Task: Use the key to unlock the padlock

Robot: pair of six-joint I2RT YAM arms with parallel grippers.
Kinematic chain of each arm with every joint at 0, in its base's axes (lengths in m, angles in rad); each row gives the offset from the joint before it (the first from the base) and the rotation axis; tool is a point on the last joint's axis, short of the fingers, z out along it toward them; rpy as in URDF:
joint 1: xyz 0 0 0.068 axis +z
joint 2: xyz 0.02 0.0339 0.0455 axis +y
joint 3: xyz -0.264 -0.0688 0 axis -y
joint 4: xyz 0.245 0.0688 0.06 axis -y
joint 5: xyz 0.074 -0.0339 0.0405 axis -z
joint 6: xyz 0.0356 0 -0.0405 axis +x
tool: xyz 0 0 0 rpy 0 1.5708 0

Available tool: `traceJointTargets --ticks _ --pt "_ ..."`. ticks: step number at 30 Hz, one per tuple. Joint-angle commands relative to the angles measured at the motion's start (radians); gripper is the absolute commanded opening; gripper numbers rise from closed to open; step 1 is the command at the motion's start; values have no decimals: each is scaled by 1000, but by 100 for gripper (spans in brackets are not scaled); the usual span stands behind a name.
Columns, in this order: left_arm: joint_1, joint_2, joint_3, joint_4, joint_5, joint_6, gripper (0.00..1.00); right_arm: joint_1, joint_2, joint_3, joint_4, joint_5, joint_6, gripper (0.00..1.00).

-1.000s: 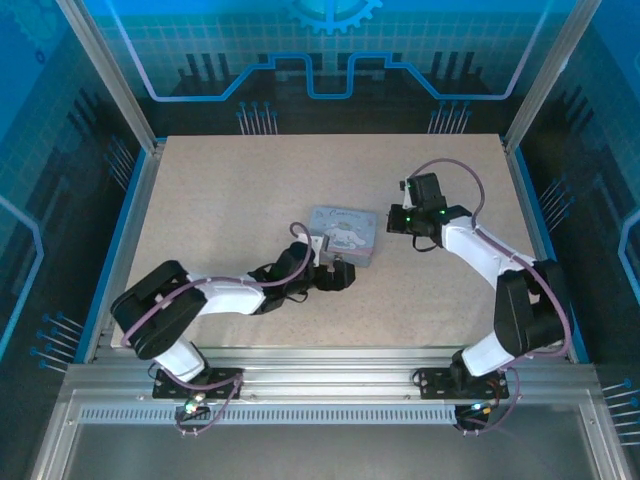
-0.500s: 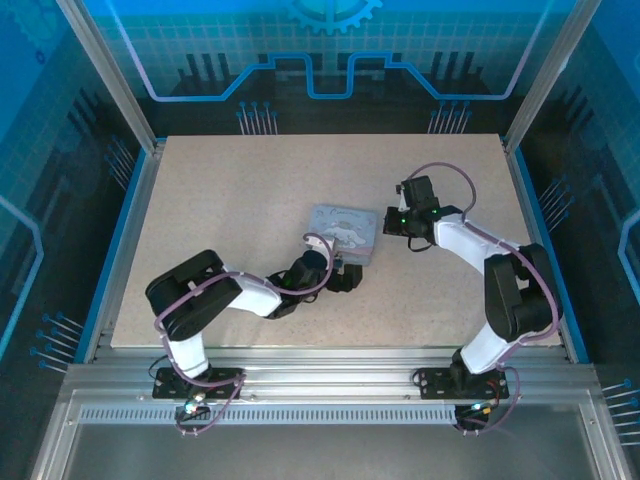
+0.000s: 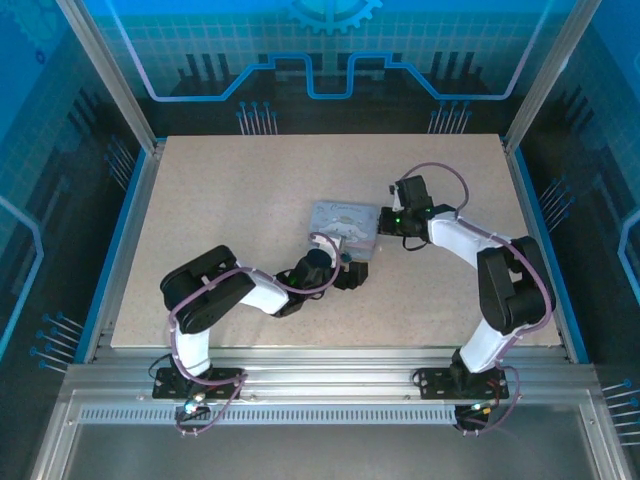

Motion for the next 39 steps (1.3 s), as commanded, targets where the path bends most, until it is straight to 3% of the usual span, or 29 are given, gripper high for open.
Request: traceJointTargets --ticks 1,13,24,31,36,39 --pt "-5 26 16 76 43 -3 87 18 16 29 21 -29 9 0" --pt "25 97 -19 277 93 -122 91 32 3 14 22 -28 8 0" --pt "70 115 -57 350 185 -192 64 47 1 25 14 -22 8 0" --pt "70 159 -27 366 221 -236 66 57 1 27 10 -17 7 0" --pt "68 172 -3 345 234 -253 74 61 1 19 12 -11 8 0" --pt "70 159 -21 336 212 -248 67 62 -2 14 12 -10 7 0"
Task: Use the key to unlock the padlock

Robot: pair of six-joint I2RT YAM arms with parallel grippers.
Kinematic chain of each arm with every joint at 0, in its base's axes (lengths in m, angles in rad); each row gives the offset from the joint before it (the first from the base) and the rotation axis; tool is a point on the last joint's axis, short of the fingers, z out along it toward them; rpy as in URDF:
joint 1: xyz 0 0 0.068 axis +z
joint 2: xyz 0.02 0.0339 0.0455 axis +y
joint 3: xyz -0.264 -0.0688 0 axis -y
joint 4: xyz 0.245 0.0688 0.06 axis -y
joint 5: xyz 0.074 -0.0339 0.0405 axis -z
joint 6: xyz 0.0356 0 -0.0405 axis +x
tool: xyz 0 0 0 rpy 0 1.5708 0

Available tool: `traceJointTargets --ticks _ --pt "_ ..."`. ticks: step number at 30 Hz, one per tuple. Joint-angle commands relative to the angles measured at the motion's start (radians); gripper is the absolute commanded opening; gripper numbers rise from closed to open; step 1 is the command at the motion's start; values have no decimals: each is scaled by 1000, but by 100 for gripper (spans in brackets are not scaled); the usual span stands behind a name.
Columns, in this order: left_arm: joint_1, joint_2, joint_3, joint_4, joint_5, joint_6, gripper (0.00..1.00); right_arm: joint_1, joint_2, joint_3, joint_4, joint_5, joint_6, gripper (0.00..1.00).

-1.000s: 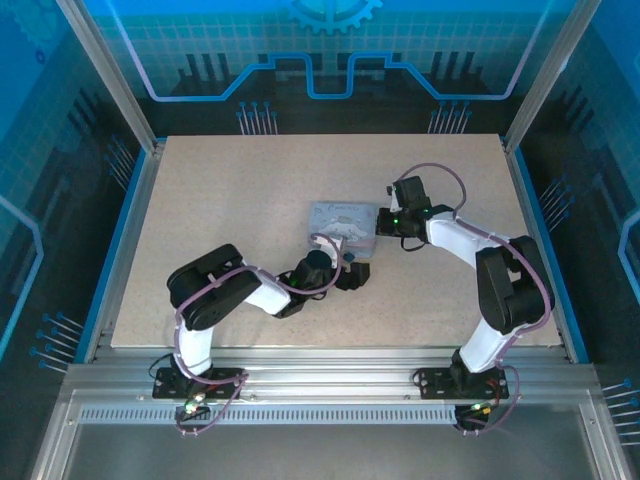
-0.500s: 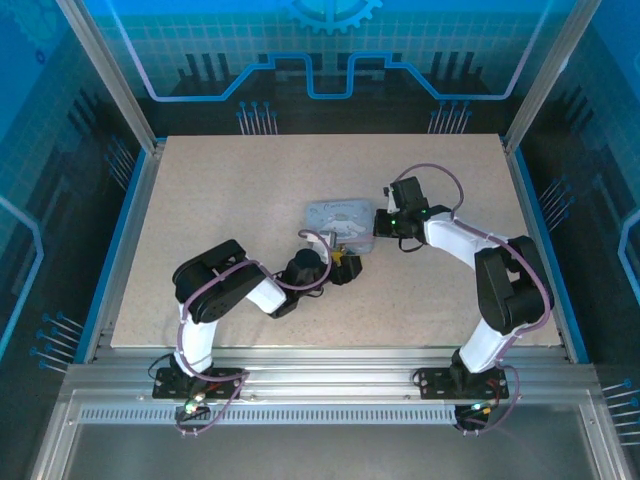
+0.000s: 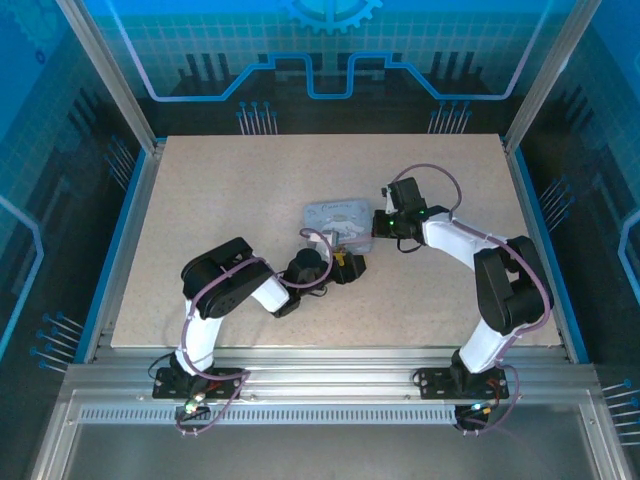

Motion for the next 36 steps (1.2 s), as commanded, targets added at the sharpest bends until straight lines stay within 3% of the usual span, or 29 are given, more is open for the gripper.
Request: traceJointTargets --ticks 1,9,17,22,31,36 --pt "7 4 -13 2 4 -4 65 16 -7 12 14 -6 7 0" --pt "44 -35 -66 -36 14 -12 49 18 -18 2 17 -5 7 0" --pt "63 -63 -52 -138 57 8 24 17 -32 -8 22 -6 12 0" --pt "68 -75 -29 -199 60 21 14 17 -41 -12 22 -5 11 0" --pt "73 -145 6 -394 68 19 0 7 -70 -35 20 -8 0 0" --pt "75 -216 51 -589 64 14 0 -5 -114 -53 10 -14 -6 0"
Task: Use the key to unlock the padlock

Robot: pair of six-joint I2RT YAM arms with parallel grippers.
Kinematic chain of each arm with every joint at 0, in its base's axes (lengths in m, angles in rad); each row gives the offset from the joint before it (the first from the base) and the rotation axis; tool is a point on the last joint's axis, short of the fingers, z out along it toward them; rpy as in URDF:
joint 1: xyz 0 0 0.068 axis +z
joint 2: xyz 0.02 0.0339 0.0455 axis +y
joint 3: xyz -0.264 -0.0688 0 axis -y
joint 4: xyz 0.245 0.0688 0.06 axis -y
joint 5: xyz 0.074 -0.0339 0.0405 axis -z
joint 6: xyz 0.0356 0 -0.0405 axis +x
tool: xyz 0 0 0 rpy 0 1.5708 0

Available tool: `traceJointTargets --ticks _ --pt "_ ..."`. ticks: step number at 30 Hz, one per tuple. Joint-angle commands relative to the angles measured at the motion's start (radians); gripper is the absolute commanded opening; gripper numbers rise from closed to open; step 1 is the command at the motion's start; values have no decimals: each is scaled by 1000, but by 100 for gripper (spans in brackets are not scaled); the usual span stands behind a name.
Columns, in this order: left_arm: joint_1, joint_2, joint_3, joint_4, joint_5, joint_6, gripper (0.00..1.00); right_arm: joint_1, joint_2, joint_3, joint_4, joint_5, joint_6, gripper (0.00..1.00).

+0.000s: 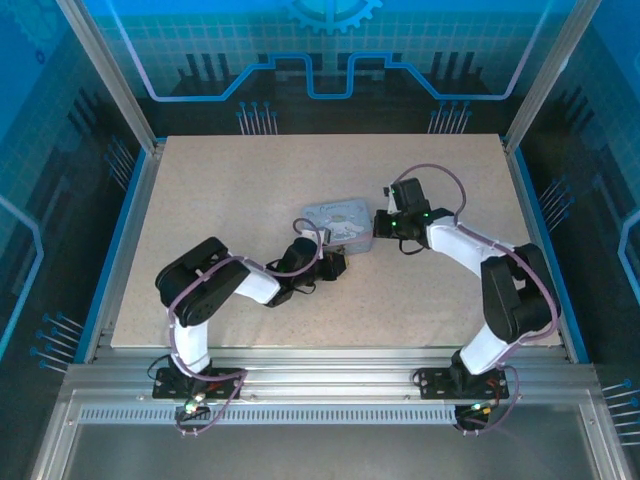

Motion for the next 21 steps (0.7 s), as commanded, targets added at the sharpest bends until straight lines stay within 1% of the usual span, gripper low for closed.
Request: traceJointTargets --ticks 1,5,8,17,21 --pt "8 -69 43 -193 16 4 0 -6 -61 -24 -2 -12 -8 0" --pt "10 -114 82 -298 23 -23 0 -11 -143 -66 -6 -24 -8 0" --pt "12 -140 102 -338 37 -49 0 -15 -219 -112 -6 -40 -7 0" --pt "21 -190 150 -404 55 -118 0 -24 -458 -296 25 -146 43 0" --pt "29 -188 160 -395 79 -156 0 -27 -557 -365 56 -206 81 0"
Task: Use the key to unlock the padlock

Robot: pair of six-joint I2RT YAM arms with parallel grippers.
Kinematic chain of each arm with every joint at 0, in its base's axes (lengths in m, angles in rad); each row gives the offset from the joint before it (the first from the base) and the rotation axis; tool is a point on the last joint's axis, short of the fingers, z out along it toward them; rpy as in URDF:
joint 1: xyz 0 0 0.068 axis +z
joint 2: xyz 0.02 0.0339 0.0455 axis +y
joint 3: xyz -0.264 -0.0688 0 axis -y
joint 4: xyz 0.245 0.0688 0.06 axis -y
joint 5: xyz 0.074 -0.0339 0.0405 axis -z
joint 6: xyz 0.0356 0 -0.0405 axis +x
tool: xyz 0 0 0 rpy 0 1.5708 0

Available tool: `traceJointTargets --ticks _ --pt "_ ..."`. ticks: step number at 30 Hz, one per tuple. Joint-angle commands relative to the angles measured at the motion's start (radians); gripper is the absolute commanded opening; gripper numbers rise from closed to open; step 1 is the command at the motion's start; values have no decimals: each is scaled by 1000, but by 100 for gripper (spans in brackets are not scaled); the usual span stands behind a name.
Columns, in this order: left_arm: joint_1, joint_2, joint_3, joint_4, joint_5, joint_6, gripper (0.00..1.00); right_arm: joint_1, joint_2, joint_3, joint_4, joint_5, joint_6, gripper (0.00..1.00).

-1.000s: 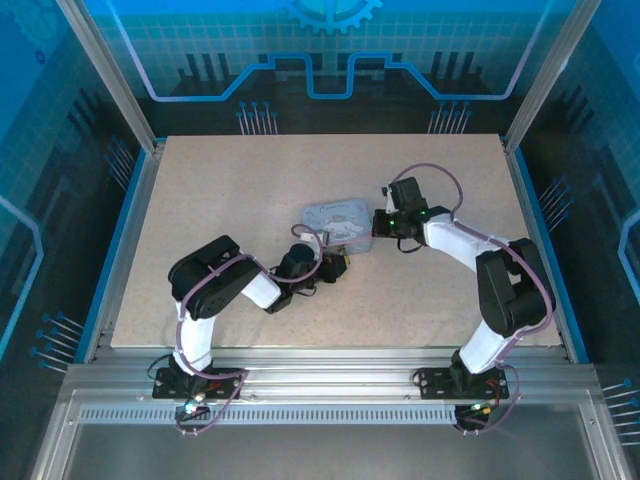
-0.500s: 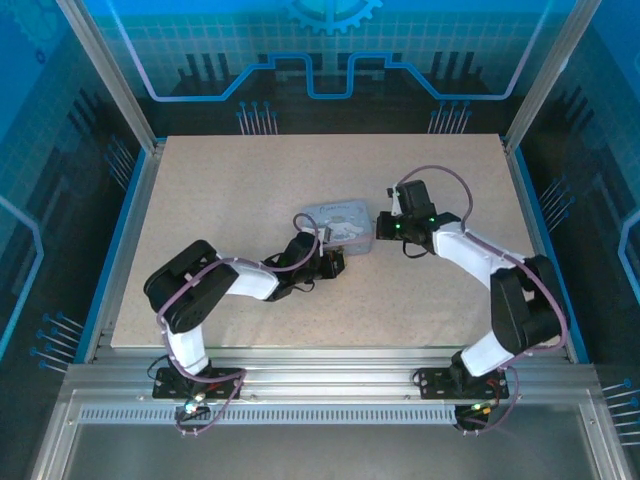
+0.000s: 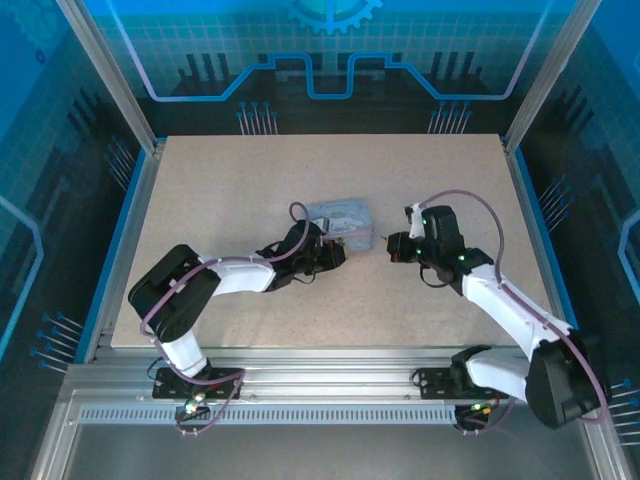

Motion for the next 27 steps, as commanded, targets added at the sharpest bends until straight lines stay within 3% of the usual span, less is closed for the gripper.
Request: traceJointTargets --ticks 1,12,27 --pt "11 -34 29 -1 39 -47 0 -11 -80 -50 50 -85 49 0" --pt "18 -45 28 17 56 -76 0 -13 -244 -130 114 -204 157 0" --pt "36 -47 25 36 75 -113 0 -15 -201 -103 189 -234 281 0"
